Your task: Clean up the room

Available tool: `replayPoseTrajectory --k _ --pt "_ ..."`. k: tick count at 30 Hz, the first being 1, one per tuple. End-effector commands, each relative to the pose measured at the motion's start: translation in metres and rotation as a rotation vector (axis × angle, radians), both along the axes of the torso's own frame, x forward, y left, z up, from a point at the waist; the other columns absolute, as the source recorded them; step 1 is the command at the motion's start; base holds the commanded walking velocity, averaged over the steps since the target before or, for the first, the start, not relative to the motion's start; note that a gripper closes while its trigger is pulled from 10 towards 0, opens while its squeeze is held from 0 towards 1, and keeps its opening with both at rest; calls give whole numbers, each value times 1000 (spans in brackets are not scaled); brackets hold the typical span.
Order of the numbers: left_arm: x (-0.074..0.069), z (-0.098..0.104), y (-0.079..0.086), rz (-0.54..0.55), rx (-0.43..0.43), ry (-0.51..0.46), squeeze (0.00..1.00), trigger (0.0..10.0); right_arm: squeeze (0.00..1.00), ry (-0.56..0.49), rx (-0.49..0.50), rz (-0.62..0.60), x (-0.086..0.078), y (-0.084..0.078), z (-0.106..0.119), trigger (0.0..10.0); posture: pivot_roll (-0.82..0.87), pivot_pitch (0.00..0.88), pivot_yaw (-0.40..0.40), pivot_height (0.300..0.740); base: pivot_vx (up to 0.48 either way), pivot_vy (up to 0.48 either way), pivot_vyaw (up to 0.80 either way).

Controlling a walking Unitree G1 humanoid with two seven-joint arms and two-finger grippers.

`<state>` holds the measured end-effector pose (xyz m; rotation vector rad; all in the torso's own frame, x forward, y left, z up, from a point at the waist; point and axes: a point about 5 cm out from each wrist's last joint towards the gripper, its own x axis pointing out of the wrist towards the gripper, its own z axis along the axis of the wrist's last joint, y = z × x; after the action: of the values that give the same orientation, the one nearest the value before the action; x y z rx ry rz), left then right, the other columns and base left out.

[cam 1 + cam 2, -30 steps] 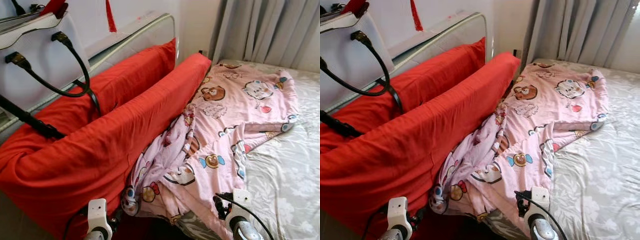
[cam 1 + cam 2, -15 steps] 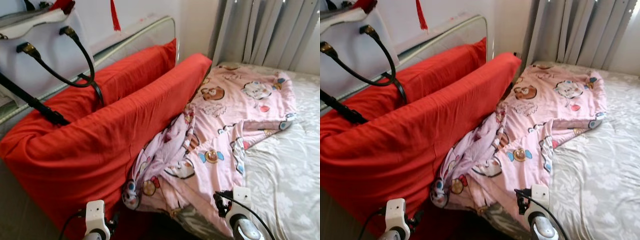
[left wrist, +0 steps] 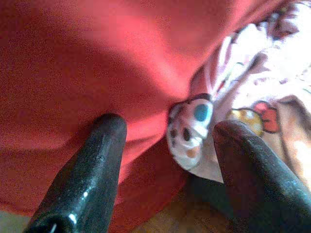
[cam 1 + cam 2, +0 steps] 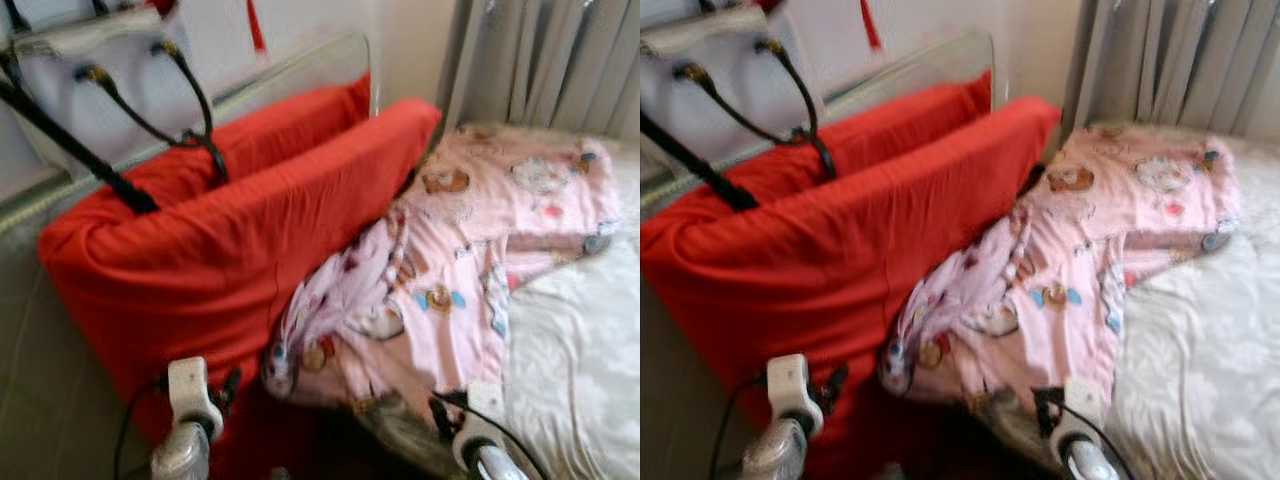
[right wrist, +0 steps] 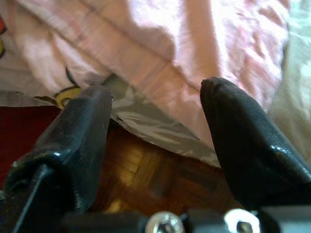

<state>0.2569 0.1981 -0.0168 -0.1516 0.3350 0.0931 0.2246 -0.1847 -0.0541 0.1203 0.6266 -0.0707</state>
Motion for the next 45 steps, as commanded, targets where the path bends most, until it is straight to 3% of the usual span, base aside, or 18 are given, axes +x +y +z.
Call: replayPoseTrajectory --k 1,18,45 --pt "4 6 -1 -3 2 -41 0 10000 0 0 -10 -11 1 -4 1 10000 -42 12 49 671 0 0 0" --pt "1 8 -3 4 -3 -73 0 10000 0 -3 -32 -37 4 -8 3 10000 -31 41 50 656 0 0 0" --pt "0 5 -4 -6 -7 -46 0 10000 0 -21 -50 -55 12 -8 8 10000 -18 48 52 631 0 0 0"
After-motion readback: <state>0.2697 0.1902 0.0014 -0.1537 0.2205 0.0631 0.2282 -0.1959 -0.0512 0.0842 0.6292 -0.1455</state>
